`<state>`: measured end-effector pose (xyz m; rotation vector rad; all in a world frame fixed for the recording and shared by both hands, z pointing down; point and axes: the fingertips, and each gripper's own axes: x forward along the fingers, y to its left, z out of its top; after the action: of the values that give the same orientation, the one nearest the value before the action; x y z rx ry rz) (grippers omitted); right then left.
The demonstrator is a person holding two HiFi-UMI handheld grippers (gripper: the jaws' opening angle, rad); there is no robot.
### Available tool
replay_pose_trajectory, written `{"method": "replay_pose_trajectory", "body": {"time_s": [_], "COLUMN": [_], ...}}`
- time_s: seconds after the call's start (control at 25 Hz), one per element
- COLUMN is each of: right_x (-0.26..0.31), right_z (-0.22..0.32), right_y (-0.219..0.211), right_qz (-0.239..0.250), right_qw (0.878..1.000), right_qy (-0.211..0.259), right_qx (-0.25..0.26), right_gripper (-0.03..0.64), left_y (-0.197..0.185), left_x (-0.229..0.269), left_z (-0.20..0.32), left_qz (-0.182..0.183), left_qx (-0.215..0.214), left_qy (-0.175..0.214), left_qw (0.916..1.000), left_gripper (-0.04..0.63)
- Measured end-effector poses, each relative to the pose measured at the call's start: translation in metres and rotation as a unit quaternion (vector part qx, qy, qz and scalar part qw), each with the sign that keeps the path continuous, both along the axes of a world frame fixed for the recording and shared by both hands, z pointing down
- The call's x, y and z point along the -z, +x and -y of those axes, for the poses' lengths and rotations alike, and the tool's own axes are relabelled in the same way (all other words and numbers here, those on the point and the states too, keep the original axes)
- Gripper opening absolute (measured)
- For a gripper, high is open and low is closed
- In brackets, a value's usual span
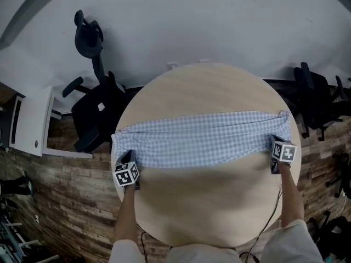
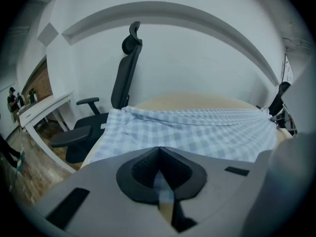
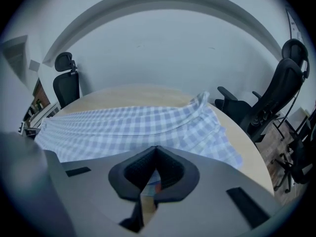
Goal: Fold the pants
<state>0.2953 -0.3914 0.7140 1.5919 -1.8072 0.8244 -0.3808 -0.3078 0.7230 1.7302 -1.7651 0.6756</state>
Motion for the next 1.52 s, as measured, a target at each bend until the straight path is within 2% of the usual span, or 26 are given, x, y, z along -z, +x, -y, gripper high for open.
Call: {"method": "replay_pose_trajectory", "body": {"time_s": [0.28,0.6,0.92,1.52], "right_x": [0.0,-0.001,-0.002,-0.005], "right_z": [-0.001,-0.026,-0.075,-0.216], "right_y": [-0.001,0.006,0.016,0.043], "right_qz": [-0.008,0.0,0.0,-0.002], "right_qw": [1.0,1.0,1.0,0.998], "right_qy": [0.003,-0.012,-0.026,-0.053], "right_qx": [0.017,0.012,0.003,-0.018], "right_gripper": [0.028,0.028,0.028,0.028], "left_y": [-0.004,-0.013,-0.012,0.004], "left_x": [-0.004,-0.006,-0.007,-0.009], "left_z": [-0.002,-0.035,-0.078,-0.204], "left_qz": [-0.008,0.006,-0.002,-0.014], "left_qx": [0.004,-0.012,-0.007,-0.008], "left_qy": [-0.013,-0.03,-0.039,-0.073], "left_qw": [0.9999,0.9994,0.9992,0.9972], "left_gripper": [0.031,0.029,0.029,0.029]}}
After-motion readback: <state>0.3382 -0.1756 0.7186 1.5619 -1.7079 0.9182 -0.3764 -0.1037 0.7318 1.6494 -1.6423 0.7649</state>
